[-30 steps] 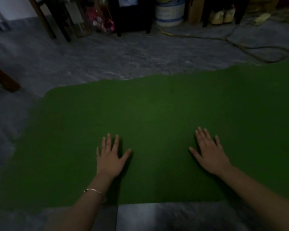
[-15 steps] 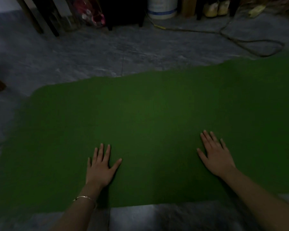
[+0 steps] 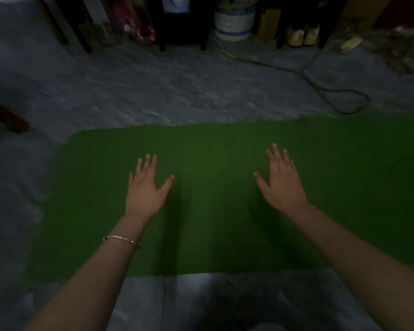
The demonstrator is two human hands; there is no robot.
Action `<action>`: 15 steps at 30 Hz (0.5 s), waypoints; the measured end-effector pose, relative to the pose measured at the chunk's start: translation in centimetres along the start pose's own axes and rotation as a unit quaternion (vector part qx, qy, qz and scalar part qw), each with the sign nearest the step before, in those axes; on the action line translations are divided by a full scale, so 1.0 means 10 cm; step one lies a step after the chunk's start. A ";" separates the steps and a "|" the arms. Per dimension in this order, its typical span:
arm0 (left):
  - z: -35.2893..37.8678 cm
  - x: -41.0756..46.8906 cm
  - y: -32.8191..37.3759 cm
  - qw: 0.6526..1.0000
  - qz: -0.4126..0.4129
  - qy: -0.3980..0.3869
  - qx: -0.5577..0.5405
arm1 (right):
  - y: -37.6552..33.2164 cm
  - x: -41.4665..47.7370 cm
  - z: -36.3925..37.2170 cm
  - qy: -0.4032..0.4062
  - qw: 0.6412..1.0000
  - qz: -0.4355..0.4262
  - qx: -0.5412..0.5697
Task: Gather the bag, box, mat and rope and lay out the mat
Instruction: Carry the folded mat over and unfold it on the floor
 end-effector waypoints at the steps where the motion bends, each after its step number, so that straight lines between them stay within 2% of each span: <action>1: -0.32 -0.03 0.13 1.000 -0.004 0.006 -0.017 | -0.14 -0.02 -0.34 0.004 1.000 -0.005 0.012; 5: -1.75 -0.18 0.59 0.993 -0.044 0.035 -0.101 | -0.79 -0.13 -1.83 0.024 0.997 -0.047 0.050; 15: -5.43 -0.96 1.62 0.969 -0.043 0.151 -0.192 | -2.55 -0.68 -5.19 0.065 0.980 -0.144 0.124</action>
Point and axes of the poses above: each hand's wrist, its own x-axis towards the middle knuckle, its own z-axis out of the palm, y = z × x, the point moved 7 cm from there along x, towards the middle knuckle, and after that the axes turned 2 degrees about x, right-handed, at the moved point
